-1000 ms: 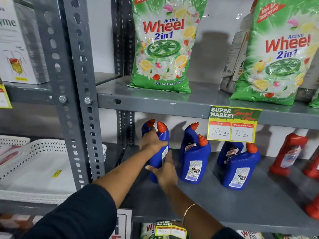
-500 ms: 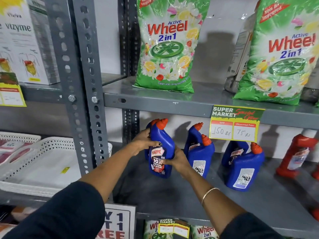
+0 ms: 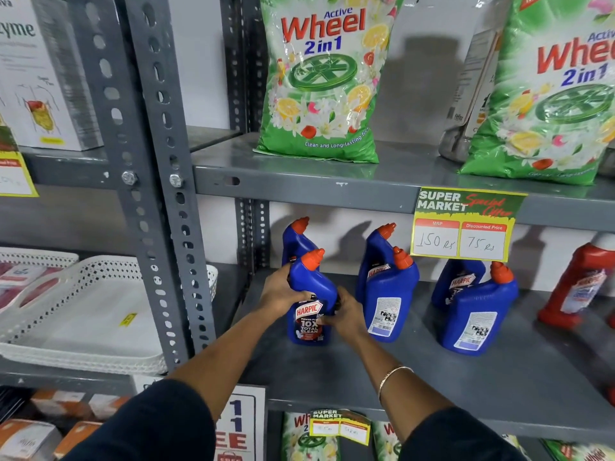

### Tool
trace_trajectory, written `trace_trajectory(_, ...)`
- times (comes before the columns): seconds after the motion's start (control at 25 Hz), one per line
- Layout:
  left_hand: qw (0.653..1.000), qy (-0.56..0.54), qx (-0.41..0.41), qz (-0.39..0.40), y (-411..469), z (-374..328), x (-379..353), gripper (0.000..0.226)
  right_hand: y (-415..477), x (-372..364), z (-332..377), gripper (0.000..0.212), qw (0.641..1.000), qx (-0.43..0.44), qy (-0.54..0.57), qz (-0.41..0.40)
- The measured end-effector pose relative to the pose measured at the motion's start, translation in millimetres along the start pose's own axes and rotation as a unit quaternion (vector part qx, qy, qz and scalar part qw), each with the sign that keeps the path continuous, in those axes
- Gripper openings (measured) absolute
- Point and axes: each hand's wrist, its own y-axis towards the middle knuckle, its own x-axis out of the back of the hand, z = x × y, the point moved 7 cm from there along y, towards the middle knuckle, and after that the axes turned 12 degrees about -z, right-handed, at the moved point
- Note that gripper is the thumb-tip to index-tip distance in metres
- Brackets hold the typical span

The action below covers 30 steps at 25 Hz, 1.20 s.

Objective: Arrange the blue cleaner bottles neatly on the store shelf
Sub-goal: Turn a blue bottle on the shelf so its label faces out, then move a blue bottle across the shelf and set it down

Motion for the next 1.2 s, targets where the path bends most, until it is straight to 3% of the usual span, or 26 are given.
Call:
trace_trajectory(0.24,0.999,-0.011,0.000,0.032,-6.8,-1.5,-1.9,0.067,-6.3,0.0,-0.9,0.053,1.000,-0.007,0.016,0.005)
trace_trajectory(0.36,0.990,0.052,-0.094,-0.087,-13.8,-22.7,11.2,0.083,-9.8,24.3,-8.1,0.053,0.997,-0.008,0.000,-0.070)
trace_trajectory(0.48,0.936,0.110,-0.262,-0.207,-35.0,-64.5,9.2,0.068,-22.5,71.8,-18.9,0.026,0.971,-0.017,-0.026,-0.235)
trace_trajectory(0.56,0.914,0.118,-0.343,-0.182,-48.2,-85.4,-20.6,0.055,-28.5,103.9,-31.5,0.025,0.949,-0.026,-0.046,-0.312)
trace_trajectory(0.64,0.935,0.110,-0.328,-0.077,-50.3,-92.7,-62.0,0.044,-21.4,133.3,-46.2,0.033,0.942,-0.038,-0.036,-0.333)
trace_trajectory(0.72,0.960,0.096,-0.263,0.027,-39.3,-87.8,-100.0,0.040,0.9,145.5,-64.3,0.041,0.963,-0.080,-0.020,-0.255)
trace_trajectory(0.8,0.970,0.103,-0.202,0.086,-22.2,-83.4,-131.3,0.051,23.3,143.9,-74.6,0.047,0.987,-0.093,-0.039,-0.128)
trace_trajectory(0.92,0.958,0.186,-0.153,0.155,6.3,-70.2,-162.8,0.064,38.5,131.8,-73.3,0.045,0.998,-0.048,0.025,-0.022)
trace_trajectory(1.08,0.955,0.238,-0.117,0.132,14.6,-58.9,-168.2,0.062,46.2,132.4,-73.8,0.034,0.998,0.006,0.065,0.019)
trace_trajectory(1.2,0.976,0.192,-0.071,0.069,-2.0,-67.4,-160.0,0.031,45.7,137.2,-73.0,0.027,1.000,0.017,0.011,0.022)
